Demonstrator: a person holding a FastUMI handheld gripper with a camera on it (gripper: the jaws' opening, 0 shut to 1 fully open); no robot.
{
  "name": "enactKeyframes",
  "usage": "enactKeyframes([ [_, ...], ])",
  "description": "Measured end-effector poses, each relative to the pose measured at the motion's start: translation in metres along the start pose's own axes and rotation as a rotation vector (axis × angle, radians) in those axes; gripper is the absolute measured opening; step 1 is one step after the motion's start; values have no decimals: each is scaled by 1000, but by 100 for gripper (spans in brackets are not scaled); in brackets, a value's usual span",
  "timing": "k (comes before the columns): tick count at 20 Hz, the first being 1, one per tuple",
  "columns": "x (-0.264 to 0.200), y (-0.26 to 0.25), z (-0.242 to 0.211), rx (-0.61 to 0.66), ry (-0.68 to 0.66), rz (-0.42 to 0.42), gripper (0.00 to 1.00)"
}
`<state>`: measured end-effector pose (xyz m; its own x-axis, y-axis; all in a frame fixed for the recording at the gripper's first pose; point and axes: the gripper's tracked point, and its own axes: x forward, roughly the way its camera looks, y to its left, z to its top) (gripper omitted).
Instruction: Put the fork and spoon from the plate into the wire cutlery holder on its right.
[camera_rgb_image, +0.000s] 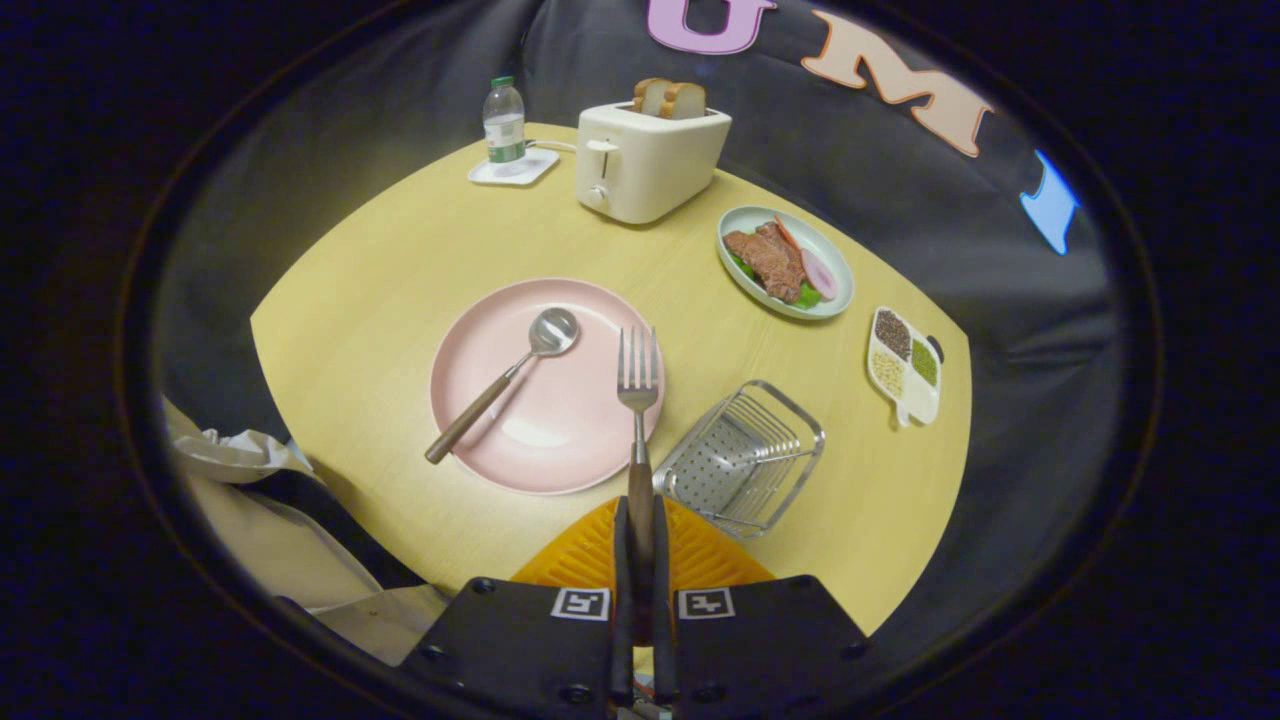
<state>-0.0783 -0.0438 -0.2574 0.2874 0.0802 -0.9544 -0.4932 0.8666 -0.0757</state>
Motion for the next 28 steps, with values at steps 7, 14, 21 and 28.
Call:
enactKeyframes([
  [7,-14,-41,-14,-1,33,-17,11],
  [14,-22,-68,-37,-14,95,-21,11],
  [21,-10,-75,-45,-15,189,22,11],
  [28,1,-70,-45,-32,262,50,11],
])
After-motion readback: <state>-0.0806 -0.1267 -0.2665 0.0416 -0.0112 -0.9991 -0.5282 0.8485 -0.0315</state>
